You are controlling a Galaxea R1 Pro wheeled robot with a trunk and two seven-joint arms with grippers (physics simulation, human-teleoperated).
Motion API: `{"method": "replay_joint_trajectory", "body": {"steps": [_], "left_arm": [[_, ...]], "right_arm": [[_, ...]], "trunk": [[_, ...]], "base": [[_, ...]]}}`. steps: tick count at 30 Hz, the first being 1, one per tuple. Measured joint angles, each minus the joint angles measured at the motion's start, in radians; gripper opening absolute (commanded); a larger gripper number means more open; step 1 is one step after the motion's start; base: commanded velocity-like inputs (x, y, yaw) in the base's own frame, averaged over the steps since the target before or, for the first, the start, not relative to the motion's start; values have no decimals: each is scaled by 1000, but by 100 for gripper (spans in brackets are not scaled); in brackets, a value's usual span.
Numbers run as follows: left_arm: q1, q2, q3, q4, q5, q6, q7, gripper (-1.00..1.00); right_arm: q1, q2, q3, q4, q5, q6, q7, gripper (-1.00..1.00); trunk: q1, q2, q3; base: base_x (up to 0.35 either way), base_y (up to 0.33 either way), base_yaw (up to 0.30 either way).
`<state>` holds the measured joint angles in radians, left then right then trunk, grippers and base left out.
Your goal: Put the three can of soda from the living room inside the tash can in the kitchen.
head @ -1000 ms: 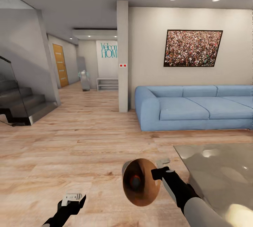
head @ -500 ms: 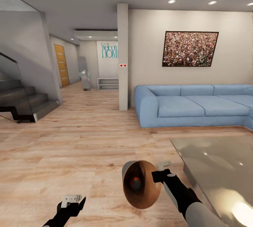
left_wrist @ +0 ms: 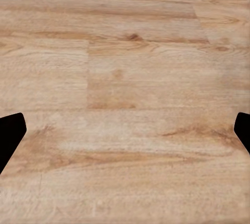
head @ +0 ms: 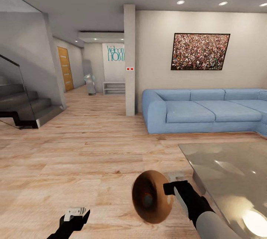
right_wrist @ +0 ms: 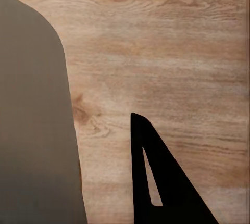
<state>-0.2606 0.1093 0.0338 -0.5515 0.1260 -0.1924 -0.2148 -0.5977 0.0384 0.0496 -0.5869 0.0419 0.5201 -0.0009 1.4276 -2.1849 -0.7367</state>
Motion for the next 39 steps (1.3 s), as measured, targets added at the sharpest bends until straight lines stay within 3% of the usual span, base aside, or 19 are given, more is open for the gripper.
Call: {"method": "replay_joint_trajectory", "body": {"steps": [2,9,19,24,39], "left_arm": [[0,1,0,1,0,0,0,100],[0,1,0,-1,1,2,-1,100],[0,0,0,-1,2,4,0,100],[0,-1,0,-1,1,4,0,100],[0,1,0,1,-2,15,-2,100]], "right_arm": [[-1,0,-8,-62,-1,37,-1,-100],[1,-5,-9,-90,5,49,0,-100],[18,-7,-8,-93,1,35,6,-100],[24,-8,-8,-92,-1,-6,9,-100],[47,-5,-7,-93,-1,-36,12,-100]], "trunk": [[0,0,0],[0,0,0],[0,0,0],[0,0,0],[-57,105,47]], "base": [[39,0,0],[48,0,0],[3,0,0],[0,0,0],[0,0,0]]}}
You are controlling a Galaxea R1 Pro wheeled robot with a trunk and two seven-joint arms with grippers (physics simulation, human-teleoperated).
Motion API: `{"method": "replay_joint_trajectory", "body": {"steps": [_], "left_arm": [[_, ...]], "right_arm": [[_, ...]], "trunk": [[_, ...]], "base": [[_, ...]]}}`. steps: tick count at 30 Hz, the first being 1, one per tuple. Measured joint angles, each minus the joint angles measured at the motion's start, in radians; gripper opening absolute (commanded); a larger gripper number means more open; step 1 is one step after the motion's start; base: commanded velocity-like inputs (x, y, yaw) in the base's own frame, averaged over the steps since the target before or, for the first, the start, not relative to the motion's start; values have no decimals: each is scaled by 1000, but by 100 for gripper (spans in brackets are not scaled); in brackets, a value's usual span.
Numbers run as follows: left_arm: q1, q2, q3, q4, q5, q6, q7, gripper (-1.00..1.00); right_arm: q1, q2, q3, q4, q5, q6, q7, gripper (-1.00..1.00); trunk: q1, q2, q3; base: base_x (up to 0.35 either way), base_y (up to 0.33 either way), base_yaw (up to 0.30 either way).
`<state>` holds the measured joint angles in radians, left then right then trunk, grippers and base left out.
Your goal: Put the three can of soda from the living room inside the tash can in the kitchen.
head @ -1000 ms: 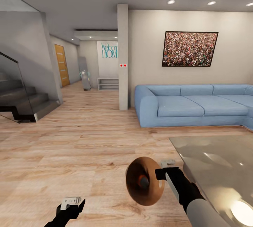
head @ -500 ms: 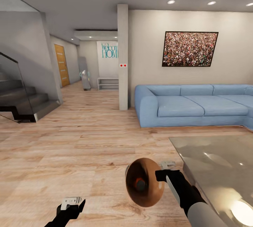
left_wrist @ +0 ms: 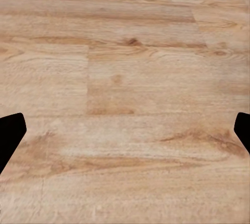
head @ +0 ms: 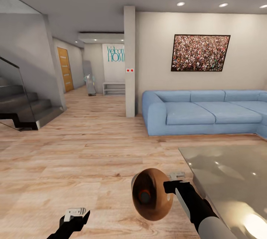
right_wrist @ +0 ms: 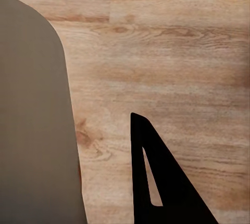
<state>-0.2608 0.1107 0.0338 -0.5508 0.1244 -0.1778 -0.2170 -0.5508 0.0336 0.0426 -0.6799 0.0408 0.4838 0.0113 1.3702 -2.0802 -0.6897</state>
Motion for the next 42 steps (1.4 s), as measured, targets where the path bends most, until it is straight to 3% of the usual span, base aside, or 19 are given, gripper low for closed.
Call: {"method": "replay_joint_trajectory", "body": {"steps": [19,29,42], "left_arm": [[-4,1,-2,0,-2,14,-13,100],[-5,1,-2,1,-3,15,-13,100],[-5,1,-2,2,-3,16,-15,100]], "right_arm": [[2,5,3,1,0,-2,0,-100],[13,6,5,1,-2,-70,-3,-100],[17,7,6,3,3,-79,-6,-100]], "trunk": [[-73,133,60],[-111,203,91],[-161,294,132]], "base": [[0,0,0],[0,0,0],[0,0,0]]}}
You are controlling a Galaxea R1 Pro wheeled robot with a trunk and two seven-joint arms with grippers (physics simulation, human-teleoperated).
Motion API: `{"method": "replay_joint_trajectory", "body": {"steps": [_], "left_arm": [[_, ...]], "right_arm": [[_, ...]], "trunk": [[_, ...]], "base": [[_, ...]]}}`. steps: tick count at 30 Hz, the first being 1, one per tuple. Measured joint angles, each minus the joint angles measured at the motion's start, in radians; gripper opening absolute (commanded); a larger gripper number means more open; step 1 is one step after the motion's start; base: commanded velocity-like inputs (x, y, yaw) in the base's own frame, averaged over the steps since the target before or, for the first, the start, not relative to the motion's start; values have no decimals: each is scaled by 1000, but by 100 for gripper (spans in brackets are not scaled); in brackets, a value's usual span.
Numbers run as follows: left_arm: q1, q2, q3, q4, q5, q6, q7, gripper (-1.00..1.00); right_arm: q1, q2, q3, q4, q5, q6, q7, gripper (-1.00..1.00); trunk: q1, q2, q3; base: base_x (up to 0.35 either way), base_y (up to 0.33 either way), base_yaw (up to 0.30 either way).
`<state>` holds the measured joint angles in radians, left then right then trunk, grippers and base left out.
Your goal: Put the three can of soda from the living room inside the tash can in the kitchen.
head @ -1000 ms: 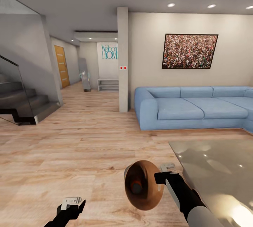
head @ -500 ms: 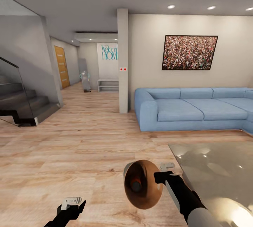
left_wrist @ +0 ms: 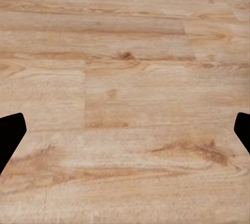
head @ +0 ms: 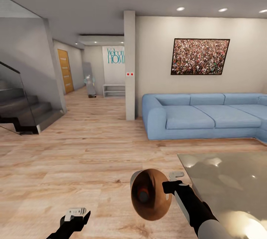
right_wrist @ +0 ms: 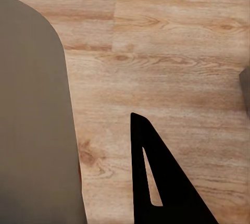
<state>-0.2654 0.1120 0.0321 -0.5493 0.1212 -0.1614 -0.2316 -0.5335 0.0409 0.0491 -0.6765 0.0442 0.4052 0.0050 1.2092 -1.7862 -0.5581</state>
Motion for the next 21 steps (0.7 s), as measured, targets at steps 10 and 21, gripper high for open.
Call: {"method": "replay_joint_trajectory", "body": {"steps": [10,21], "left_arm": [[0,0,-1,5,0,0,0,100],[-4,0,-1,45,1,0,-2,100]], "right_arm": [[0,0,0,2,1,0,-2,-100],[1,2,1,6,1,0,-3,-100]], "trunk": [[-38,70,31],[-81,147,66]], "base": [[0,0,0],[0,0,0]]}}
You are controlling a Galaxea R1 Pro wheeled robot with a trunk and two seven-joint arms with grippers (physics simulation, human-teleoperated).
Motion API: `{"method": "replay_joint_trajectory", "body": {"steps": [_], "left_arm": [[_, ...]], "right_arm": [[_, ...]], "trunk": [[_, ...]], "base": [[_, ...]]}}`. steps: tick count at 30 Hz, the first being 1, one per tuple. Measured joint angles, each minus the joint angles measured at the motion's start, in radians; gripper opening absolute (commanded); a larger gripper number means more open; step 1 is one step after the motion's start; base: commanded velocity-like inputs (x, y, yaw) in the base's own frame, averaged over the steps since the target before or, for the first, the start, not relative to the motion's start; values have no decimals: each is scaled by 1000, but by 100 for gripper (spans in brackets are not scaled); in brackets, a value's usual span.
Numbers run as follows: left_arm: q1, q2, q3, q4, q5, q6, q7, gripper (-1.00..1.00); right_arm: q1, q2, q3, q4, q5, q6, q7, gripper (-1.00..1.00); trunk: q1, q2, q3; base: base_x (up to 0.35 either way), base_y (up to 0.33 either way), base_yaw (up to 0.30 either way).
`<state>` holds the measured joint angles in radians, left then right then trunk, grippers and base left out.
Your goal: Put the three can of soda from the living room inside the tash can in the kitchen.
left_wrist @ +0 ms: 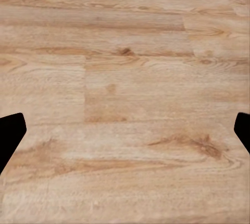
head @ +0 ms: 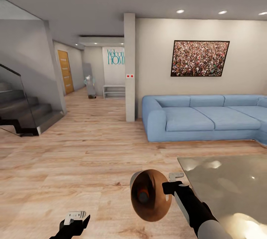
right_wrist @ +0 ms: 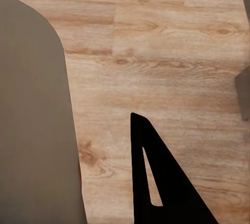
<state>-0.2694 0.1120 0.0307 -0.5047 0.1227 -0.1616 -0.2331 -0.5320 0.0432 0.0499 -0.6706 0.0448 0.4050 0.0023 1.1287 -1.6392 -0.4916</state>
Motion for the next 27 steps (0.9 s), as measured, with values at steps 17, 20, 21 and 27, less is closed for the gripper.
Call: {"method": "replay_joint_trajectory", "body": {"steps": [17,20,21,27], "left_arm": [[0,0,0,1,-1,-1,0,100],[1,0,0,1,-1,-1,0,100],[1,0,0,1,-1,-1,0,100],[1,0,0,1,-1,-1,0,100]], "right_arm": [[8,1,1,3,0,-1,-1,-100],[8,1,1,3,0,-1,-1,-100],[9,2,1,3,1,-1,-1,-100],[9,2,1,3,0,-1,-1,-100]], "trunk": [[-65,119,74],[-77,140,88],[-81,147,92],[-104,189,120]], "base": [[0,0,0],[0,0,0],[0,0,0],[0,0,0]]}}
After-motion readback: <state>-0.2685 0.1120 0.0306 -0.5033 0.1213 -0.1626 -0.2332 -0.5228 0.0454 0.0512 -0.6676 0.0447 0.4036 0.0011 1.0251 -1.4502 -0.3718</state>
